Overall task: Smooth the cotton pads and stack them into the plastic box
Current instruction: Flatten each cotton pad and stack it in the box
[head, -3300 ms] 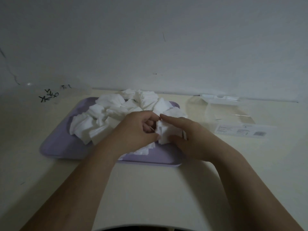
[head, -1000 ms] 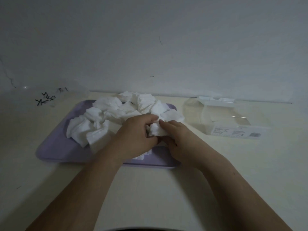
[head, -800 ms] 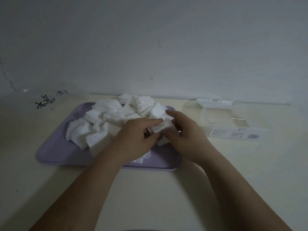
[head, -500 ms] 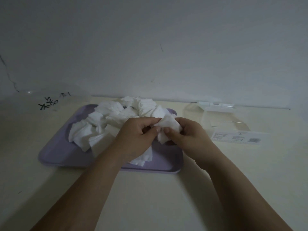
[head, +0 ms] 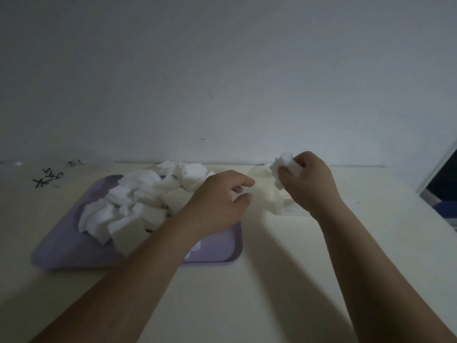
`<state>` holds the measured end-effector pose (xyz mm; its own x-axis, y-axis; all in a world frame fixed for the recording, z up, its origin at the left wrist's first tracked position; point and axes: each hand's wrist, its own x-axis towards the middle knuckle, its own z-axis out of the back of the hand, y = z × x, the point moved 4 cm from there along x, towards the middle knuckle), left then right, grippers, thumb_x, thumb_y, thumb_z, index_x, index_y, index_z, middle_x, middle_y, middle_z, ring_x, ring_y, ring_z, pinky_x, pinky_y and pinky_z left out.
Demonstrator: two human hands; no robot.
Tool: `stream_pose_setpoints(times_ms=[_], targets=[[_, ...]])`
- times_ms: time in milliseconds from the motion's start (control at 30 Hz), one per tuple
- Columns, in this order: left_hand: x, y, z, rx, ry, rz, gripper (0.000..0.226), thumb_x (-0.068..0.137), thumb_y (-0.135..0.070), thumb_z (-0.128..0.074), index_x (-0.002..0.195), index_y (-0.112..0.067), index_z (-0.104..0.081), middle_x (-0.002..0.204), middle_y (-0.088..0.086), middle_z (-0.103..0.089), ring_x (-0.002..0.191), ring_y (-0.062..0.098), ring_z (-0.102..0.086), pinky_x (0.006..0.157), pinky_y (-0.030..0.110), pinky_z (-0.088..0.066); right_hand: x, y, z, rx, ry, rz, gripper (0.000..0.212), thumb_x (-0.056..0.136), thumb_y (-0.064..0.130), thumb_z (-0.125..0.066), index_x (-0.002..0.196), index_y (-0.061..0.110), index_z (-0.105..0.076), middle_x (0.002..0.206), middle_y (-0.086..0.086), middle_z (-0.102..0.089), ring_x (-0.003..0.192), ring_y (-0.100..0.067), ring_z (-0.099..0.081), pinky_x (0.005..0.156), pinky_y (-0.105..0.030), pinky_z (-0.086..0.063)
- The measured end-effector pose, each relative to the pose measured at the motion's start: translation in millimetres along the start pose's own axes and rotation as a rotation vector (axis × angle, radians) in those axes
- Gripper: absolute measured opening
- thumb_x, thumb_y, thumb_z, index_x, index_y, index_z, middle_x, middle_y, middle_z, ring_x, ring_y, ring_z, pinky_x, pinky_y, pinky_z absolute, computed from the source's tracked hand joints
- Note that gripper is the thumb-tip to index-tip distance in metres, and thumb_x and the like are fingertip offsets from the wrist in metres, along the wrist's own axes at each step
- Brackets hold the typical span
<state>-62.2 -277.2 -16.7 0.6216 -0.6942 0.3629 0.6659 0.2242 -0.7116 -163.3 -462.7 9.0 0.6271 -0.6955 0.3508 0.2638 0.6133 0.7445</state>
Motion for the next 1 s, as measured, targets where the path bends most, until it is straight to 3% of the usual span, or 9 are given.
stream_pose_setpoints(times_ms=[133, 267, 367, 467, 600, 700, 800, 900, 1000], targets=[[10, -16, -29, 0.108, 0.149, -0.022, 0.043, 0.092, -0.028, -0.07, 0.135, -0.023, -0.066, 0.138, -0.009, -0.062, 0.126, 0.008, -0.058, 0.109, 0.03, -0.046, 13, -36, -1, -0.223, 0.077, -0.052, 0.021, 0.092, 0.033, -0.064, 0.088, 0.012, -0.065, 0.08, -0.001, -0.066, 0.085, -0.03, -0.065, 0.066, -0.033, -0.044], [11, -28, -53, 0.159, 0.228, -0.013, 0.056, 0.092, -0.024, -0.069, 0.147, -0.024, -0.055, 0.15, -0.005, -0.055, 0.137, 0.012, -0.052, 0.115, 0.026, -0.039, 9, -38, -2, -0.215, 0.22, -0.05, 0.029, 0.087, 0.038, -0.071, 0.088, 0.009, -0.07, 0.081, -0.007, -0.071, 0.081, -0.029, -0.067, 0.071, -0.039, -0.053], [8, -28, -59, 0.184, 0.232, -0.015, 0.05, 0.093, -0.022, -0.066, 0.142, -0.024, -0.06, 0.145, -0.003, -0.059, 0.133, 0.015, -0.054, 0.111, 0.025, -0.04, 8, -34, 2, -0.199, 0.318, -0.066, 0.04, 0.086, 0.039, -0.073, 0.083, -0.001, -0.069, 0.073, -0.012, -0.066, 0.066, -0.024, -0.058, 0.058, -0.033, -0.042], [4, -27, -61, 0.2, 0.225, -0.007, 0.044, 0.094, -0.023, -0.065, 0.137, -0.024, -0.063, 0.142, -0.003, -0.058, 0.129, 0.018, -0.056, 0.109, 0.03, -0.045, 10, -32, 4, -0.279, 0.258, -0.062, 0.044, 0.089, 0.04, -0.067, 0.064, 0.006, -0.054, 0.06, -0.005, -0.049, 0.057, -0.021, -0.046, 0.051, -0.029, -0.031], [2, -33, -61, 0.245, 0.259, -0.073, 0.038, 0.093, -0.017, -0.062, 0.13, -0.022, -0.068, 0.132, 0.001, -0.059, 0.118, 0.021, -0.06, 0.104, 0.037, -0.048, 12, -31, -11, -0.407, 0.263, -0.111, 0.03, 0.082, 0.027, -0.071, 0.065, 0.009, -0.053, 0.063, -0.002, -0.053, 0.063, -0.025, -0.055, 0.049, -0.026, -0.03], [0, -31, -59, 0.236, 0.268, -0.083, 0.038, 0.092, -0.016, -0.061, 0.128, -0.024, -0.069, 0.126, 0.001, -0.06, 0.114, 0.021, -0.06, 0.101, 0.039, -0.049, 11, -30, -19, -0.431, 0.343, -0.136, 0.038, 0.078, 0.018, -0.075, 0.059, 0.013, -0.042, 0.057, -0.002, -0.043, 0.056, -0.022, -0.045, 0.047, -0.027, -0.028], [-1, -23, -58, 0.221, 0.302, -0.079, 0.042, 0.091, -0.016, -0.059, 0.131, -0.029, -0.068, 0.124, 0.0, -0.063, 0.114, 0.021, -0.061, 0.099, 0.037, -0.049, 13, -26, -12, -0.397, 0.436, -0.131, 0.035, 0.076, 0.012, -0.076, 0.055, 0.01, -0.048, 0.054, -0.002, -0.04, 0.055, -0.02, -0.04, 0.048, -0.026, -0.027], [-3, -20, -58, 0.195, 0.305, -0.07, 0.051, 0.091, -0.022, -0.055, 0.139, -0.039, -0.061, 0.129, -0.003, -0.064, 0.119, 0.019, -0.061, 0.102, 0.037, -0.05, 16, -25, -2, -0.317, 0.479, -0.123, 0.015, 0.077, 0.008, -0.073, 0.07, -0.004, -0.068, 0.058, -0.011, -0.061, 0.055, -0.022, -0.047, 0.051, -0.026, -0.035], [-7, -19, -60, 0.182, 0.311, -0.046, 0.059, 0.093, -0.021, -0.057, 0.148, -0.04, -0.053, 0.138, -0.004, -0.062, 0.126, 0.016, -0.057, 0.107, 0.034, -0.047, 12, -24, -3, -0.314, 0.428, -0.023, 0.02, 0.081, 0.014, -0.077, 0.094, -0.001, -0.078, 0.087, -0.021, -0.077, 0.073, -0.033, -0.07, 0.063, -0.037, -0.055]])
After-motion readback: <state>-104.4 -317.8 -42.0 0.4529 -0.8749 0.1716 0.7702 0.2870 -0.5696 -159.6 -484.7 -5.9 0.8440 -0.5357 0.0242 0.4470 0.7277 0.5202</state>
